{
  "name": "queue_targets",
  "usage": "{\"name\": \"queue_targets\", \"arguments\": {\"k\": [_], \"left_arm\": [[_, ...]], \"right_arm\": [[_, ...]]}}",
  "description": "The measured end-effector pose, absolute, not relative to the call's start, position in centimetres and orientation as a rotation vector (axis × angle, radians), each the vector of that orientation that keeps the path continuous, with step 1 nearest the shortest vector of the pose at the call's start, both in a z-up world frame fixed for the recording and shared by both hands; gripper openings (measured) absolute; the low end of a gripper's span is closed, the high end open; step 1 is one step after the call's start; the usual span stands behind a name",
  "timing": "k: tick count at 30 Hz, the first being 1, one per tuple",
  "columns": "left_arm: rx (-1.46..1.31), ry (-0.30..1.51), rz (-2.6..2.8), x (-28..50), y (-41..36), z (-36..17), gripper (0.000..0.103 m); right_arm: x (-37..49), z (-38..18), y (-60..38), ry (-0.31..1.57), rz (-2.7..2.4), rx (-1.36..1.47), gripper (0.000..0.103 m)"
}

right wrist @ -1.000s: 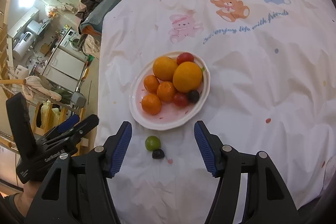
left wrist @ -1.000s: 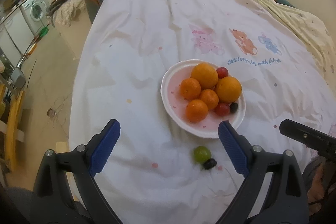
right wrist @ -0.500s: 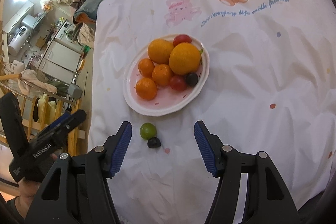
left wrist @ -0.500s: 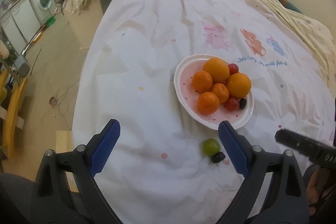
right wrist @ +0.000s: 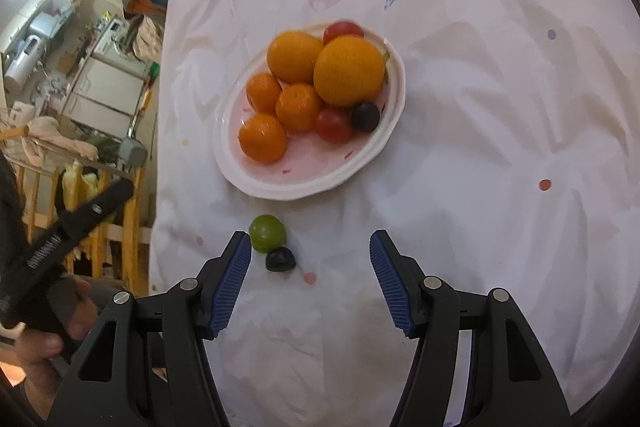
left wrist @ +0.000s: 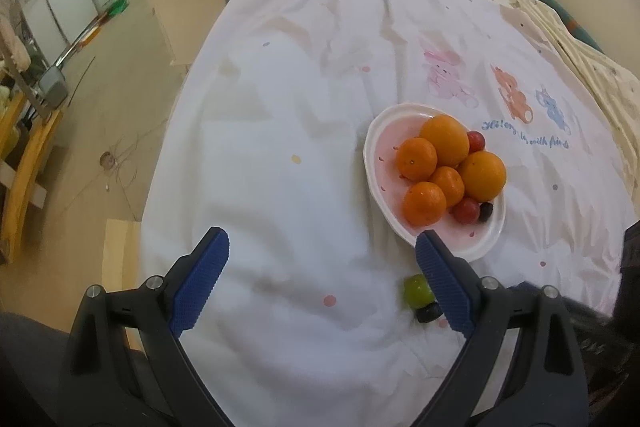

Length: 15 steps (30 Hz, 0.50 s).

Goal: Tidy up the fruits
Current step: 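Withdraw both open grippers from the plate toward the green fruit and berry, then grasp the last dark purple berry with the right gripper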

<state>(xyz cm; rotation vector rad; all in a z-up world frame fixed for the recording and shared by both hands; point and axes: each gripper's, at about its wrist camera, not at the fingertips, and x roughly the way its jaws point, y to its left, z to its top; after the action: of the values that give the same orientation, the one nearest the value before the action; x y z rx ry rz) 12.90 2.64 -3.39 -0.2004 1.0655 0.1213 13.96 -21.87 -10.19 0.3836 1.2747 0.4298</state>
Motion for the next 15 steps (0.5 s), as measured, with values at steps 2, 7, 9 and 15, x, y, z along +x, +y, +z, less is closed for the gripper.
{"name": "queue_targets", "arguments": {"k": [2,7,9,15], "left_arm": [[-0.217,1.073,0.120,12.9,2.8,-3.5,0.093],[-0.232,1.085,0.114,13.0,3.0,-3.6,0.093],[-0.230,1.083,0.120,13.1,3.1,-3.8,0.093],[-0.239,1.084,0.139,13.5,3.4,-4.0,0.093]], "right_arm": [[14.1,-10.9,-21.1,1.302,0.443,0.356,0.065],[13.9,-12.9,-17.3,1.360,0.520,0.198,0.064],[13.6,-13.5,-15.5,1.342,0.546,0.082,0.062],[12.7,-14.0,-12.9,1.263,0.582,-0.097,0.031]]}}
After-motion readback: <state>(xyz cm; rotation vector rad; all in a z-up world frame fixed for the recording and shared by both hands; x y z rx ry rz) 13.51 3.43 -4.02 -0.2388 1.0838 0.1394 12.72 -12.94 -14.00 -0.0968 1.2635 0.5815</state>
